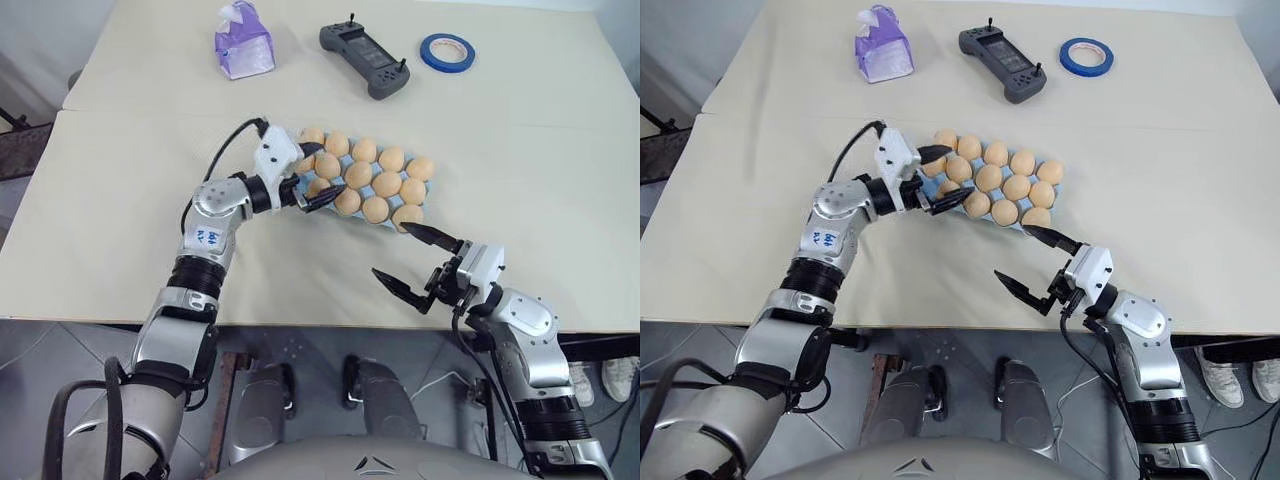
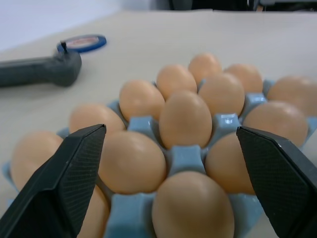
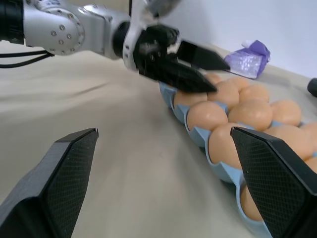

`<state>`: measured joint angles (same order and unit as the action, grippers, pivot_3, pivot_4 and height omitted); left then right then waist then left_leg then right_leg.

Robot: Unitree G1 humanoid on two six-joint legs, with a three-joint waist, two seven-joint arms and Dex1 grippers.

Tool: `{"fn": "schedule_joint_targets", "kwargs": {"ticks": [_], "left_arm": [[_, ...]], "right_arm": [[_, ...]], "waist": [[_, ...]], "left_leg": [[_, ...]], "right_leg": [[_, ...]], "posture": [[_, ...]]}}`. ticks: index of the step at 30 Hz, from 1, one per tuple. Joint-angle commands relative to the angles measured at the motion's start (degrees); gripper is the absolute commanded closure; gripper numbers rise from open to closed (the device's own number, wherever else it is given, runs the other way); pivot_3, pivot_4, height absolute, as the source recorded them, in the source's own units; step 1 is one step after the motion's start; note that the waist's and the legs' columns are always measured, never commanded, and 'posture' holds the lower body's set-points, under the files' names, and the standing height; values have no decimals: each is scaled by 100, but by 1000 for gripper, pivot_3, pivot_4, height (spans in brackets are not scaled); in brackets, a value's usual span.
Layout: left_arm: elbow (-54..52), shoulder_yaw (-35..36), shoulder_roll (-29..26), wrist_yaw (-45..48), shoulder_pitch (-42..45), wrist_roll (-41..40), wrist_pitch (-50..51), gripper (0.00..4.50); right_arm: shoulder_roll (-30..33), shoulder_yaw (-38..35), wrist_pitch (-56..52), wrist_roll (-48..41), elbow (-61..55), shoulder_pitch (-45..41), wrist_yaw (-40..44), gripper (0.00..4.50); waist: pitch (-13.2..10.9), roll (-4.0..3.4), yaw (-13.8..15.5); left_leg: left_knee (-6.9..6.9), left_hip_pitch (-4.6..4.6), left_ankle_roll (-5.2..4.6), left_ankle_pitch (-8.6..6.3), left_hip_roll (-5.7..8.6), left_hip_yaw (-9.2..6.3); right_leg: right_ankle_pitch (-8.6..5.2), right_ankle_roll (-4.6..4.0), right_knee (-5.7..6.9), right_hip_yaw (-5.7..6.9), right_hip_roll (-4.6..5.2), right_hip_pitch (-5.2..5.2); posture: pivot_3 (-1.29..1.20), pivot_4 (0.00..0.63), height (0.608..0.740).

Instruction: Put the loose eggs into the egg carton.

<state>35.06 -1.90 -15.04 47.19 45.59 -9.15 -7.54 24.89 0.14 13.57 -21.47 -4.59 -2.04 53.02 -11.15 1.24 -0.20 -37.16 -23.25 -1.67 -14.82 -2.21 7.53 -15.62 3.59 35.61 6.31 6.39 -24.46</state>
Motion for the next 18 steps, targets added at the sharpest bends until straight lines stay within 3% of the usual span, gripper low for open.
{"fn": "schedule_joint_targets", "kwargs": {"ticks": [1, 10, 18], "left_arm": [[-943, 558, -472, 176, -353, -515, 12, 22], [-1407, 1496, -1624, 36, -1961, -806, 377, 22], [-2323, 1685, -1651, -172, -2996, -891, 388, 22]], "right_arm": [[39, -30, 53, -62, -130, -42, 65, 0], [55, 15, 38, -147, 146, -314, 387, 0], [105, -88, 63, -220, 460, -578, 684, 0]], "waist": [[0, 0, -30], [0, 0, -10], [0, 0, 39]], "left_leg": [[2, 2, 1, 0, -3, 2], [-4, 9, 25, -10, -4, 3], [3, -4, 30, -15, -1, -22]], "right_leg": [[0, -1, 1, -3, -3, -1], [0, -3, 8, -12, 2, 2], [-1, -7, -12, -29, 18, 5]], "posture": [[0, 150, 740], [0, 150, 740], [0, 150, 740]]}}
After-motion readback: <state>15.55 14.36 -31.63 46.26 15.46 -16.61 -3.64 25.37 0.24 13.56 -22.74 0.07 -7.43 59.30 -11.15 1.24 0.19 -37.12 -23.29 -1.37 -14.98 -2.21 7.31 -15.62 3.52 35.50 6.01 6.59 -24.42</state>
